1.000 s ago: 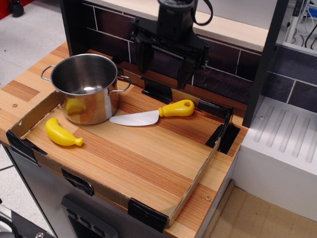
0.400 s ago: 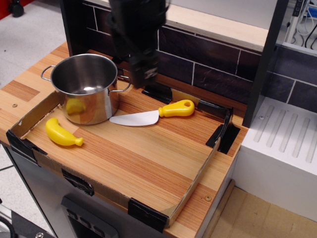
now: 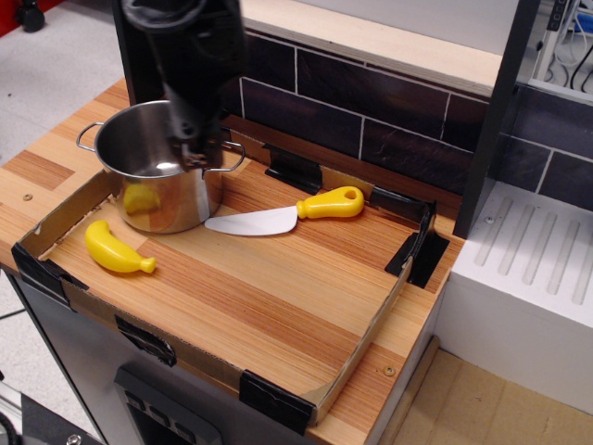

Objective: Topple metal pot

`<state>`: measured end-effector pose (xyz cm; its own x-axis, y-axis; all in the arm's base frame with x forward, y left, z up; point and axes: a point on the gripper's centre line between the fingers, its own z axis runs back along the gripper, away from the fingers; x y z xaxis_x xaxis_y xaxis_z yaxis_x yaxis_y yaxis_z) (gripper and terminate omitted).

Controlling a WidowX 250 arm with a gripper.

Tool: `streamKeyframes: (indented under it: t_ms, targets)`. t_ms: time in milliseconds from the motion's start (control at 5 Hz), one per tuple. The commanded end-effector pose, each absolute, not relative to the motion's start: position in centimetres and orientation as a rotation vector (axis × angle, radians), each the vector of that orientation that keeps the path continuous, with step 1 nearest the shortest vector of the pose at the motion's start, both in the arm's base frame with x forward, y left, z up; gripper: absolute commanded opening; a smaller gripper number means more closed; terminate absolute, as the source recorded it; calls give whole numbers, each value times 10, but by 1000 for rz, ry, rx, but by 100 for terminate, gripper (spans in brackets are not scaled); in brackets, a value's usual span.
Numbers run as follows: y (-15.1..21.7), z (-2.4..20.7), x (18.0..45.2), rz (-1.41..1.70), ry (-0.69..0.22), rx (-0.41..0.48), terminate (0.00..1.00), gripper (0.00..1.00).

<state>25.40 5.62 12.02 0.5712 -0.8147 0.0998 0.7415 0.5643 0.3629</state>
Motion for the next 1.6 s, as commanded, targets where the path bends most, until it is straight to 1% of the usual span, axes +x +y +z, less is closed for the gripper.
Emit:
streamKeyframes:
  t_ms: [0,400,600,800,1000,1200,1400]
  targets:
    - [97,112,260,-997,-312,382,0,100]
    - [128,90,248,-1059,-251,345,0,100]
    - [128,76,246,-1082,-213,323,0,100]
    - [124,71,247,-1087,-208,334,0,100]
    - [119,69,250,-1084,-223,348,0,100]
    - [115,71,253,-1069,-236,336,0,0]
    - [114,72,260,-1028,-224,325,0,0]
